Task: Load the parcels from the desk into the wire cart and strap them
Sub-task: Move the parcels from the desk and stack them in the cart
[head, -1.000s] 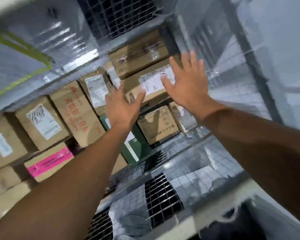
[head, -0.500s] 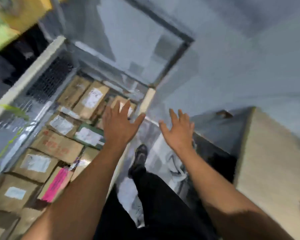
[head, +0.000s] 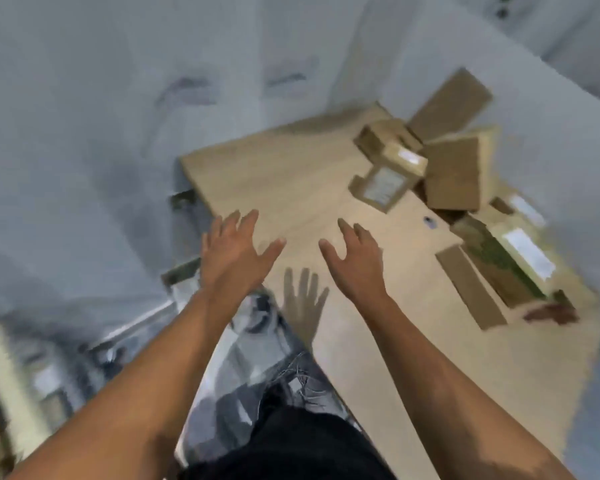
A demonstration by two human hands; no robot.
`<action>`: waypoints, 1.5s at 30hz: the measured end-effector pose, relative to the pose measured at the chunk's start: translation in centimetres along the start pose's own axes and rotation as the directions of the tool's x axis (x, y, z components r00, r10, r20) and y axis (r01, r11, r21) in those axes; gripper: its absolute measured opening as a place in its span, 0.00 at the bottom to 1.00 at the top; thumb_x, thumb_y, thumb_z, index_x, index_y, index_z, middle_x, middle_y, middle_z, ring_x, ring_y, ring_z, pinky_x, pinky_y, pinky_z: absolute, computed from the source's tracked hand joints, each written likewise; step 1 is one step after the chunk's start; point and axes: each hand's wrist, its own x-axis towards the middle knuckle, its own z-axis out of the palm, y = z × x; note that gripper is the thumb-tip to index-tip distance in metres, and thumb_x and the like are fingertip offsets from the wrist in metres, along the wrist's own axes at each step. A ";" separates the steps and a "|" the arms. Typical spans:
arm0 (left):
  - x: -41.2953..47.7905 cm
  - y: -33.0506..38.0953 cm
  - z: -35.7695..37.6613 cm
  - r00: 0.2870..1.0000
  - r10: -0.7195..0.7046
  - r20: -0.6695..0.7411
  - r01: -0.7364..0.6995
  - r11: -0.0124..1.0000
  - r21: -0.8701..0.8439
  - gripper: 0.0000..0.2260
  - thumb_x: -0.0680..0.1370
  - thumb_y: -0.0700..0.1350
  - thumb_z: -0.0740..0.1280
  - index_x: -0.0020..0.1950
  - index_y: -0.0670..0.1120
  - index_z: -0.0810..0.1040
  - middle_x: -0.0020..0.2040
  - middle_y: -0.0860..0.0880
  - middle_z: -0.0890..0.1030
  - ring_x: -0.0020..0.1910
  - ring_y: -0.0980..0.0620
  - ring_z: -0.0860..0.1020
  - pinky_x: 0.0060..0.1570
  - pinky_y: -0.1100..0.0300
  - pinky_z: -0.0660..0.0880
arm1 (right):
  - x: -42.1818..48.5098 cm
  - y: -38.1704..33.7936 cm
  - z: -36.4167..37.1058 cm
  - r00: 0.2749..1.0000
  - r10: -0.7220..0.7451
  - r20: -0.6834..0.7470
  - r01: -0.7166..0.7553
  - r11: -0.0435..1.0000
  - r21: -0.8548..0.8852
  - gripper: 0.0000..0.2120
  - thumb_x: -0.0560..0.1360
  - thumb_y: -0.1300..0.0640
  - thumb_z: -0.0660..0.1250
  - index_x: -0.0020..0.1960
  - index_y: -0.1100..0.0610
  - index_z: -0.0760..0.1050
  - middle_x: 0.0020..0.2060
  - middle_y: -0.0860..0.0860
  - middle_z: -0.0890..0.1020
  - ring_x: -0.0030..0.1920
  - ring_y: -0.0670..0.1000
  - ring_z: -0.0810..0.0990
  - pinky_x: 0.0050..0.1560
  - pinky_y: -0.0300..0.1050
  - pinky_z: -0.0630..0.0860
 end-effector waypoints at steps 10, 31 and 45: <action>3.8 23.6 17.2 0.806 0.458 0.374 -0.453 0.885 -0.107 0.33 0.80 0.66 0.63 0.80 0.50 0.66 0.79 0.45 0.68 0.79 0.45 0.63 0.76 0.46 0.63 | -2.0 23.0 -13.6 0.750 0.561 -0.351 -0.433 0.817 0.380 0.31 0.82 0.41 0.63 0.82 0.50 0.62 0.82 0.54 0.60 0.83 0.55 0.54 0.81 0.61 0.56; 11.0 39.4 30.7 0.794 0.377 0.477 -0.163 0.888 -0.431 0.18 0.82 0.59 0.64 0.64 0.49 0.69 0.61 0.51 0.75 0.53 0.55 0.78 0.49 0.59 0.75 | 4.1 35.5 -15.6 0.563 0.795 -0.226 -0.351 0.478 0.805 0.29 0.73 0.33 0.71 0.67 0.46 0.69 0.65 0.47 0.73 0.62 0.45 0.76 0.68 0.53 0.76; -4.5 -5.3 6.2 0.896 -0.439 -0.073 0.231 0.600 -0.766 0.27 0.73 0.64 0.70 0.71 0.61 0.72 0.68 0.50 0.75 0.66 0.55 0.76 0.66 0.53 0.75 | 0.6 0.9 4.1 0.966 -0.039 0.257 -0.128 0.789 0.601 0.42 0.64 0.32 0.73 0.76 0.31 0.62 0.58 0.39 0.66 0.70 0.52 0.70 0.73 0.56 0.70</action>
